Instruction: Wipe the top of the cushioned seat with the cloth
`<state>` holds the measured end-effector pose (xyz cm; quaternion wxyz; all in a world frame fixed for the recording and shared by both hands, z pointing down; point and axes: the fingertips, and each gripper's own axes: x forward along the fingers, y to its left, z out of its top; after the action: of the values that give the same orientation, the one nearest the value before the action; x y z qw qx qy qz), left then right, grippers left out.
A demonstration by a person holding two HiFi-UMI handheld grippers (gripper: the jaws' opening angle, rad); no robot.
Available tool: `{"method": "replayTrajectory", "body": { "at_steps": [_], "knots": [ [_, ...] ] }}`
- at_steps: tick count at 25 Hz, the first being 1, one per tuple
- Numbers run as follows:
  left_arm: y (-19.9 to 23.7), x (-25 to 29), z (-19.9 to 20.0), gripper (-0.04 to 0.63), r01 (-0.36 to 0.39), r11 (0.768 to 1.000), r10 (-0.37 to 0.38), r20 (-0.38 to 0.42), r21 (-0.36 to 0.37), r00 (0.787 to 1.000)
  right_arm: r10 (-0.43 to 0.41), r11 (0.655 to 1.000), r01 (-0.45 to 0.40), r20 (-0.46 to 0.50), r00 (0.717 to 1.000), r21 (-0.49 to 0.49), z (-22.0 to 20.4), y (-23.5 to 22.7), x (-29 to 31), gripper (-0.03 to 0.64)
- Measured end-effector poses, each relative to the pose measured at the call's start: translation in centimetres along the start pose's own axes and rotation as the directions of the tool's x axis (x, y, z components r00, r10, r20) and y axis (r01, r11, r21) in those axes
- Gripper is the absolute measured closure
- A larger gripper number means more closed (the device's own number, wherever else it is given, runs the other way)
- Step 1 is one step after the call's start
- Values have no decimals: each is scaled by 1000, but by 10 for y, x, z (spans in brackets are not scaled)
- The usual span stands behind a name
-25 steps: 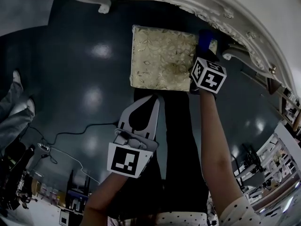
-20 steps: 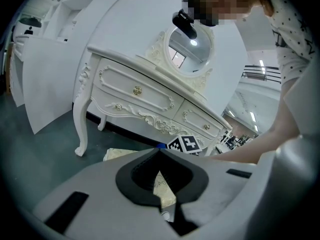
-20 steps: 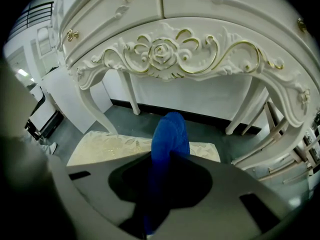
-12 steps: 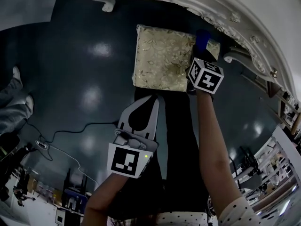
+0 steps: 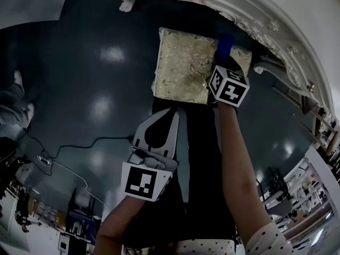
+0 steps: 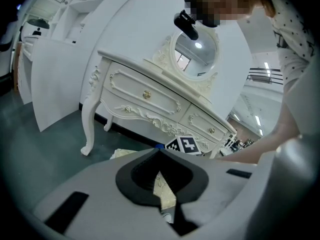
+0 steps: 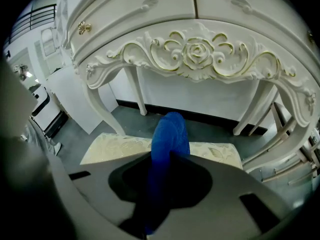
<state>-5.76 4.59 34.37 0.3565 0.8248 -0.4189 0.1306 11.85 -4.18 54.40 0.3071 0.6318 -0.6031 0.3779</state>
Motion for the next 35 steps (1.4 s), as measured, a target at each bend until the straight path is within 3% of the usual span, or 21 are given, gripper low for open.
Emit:
{"method": "replayTrajectory", "body": {
  "at_steps": [35],
  "knots": [
    [51,-43,4,598,-117,988,124,66,-103,990,93,992,-93,-2,996,-86,10,107,12,528]
  ]
}}
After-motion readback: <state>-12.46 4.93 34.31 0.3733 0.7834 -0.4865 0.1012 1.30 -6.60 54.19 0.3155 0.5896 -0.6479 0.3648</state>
